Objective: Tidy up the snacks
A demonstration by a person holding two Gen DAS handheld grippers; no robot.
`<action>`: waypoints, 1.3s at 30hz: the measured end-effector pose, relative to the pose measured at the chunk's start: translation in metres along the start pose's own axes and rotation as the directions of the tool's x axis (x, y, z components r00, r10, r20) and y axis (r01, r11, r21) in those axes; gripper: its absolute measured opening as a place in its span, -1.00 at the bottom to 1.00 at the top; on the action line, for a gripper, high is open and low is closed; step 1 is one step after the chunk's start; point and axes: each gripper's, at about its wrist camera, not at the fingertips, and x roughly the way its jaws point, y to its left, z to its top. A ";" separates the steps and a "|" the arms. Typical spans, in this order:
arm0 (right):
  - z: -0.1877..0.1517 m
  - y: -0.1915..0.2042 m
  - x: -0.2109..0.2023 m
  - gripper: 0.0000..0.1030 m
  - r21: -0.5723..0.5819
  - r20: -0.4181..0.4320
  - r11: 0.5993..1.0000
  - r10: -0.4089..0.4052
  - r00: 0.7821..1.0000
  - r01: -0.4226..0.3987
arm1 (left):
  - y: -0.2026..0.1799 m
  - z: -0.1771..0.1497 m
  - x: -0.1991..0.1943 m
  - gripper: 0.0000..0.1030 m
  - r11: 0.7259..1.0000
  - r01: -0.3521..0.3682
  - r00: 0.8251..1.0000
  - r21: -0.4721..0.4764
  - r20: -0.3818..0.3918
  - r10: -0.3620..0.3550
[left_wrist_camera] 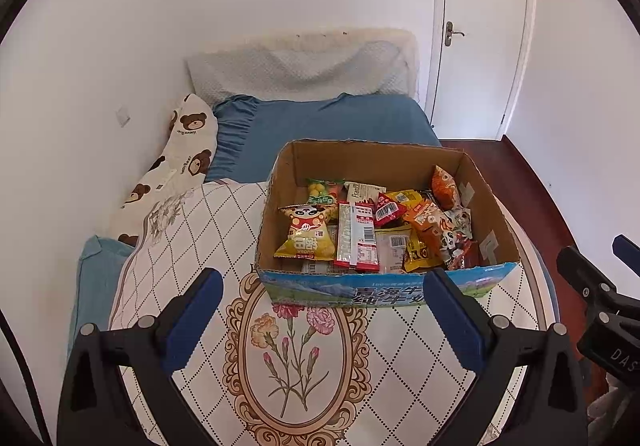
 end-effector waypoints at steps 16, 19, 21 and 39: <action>0.001 0.001 -0.001 1.00 0.004 -0.001 1.000 0.021 1.000 -0.021 | -0.007 -0.002 -0.008 0.99 1.000 -0.012 1.000 0.023 0.023 0.011; 0.001 0.001 -0.001 1.00 0.004 -0.002 1.000 0.024 1.000 -0.024 | -0.007 0.000 -0.009 0.99 1.000 -0.008 1.000 0.021 0.024 0.008; 0.002 0.001 -0.001 1.00 0.003 -0.005 1.000 0.030 1.000 -0.030 | -0.007 0.000 -0.011 0.99 1.000 -0.012 0.999 0.020 0.031 0.012; 0.003 0.000 -0.002 1.00 0.013 -0.010 0.999 0.049 0.999 -0.049 | -0.005 0.001 -0.012 0.99 1.000 -0.009 0.999 0.005 0.039 0.009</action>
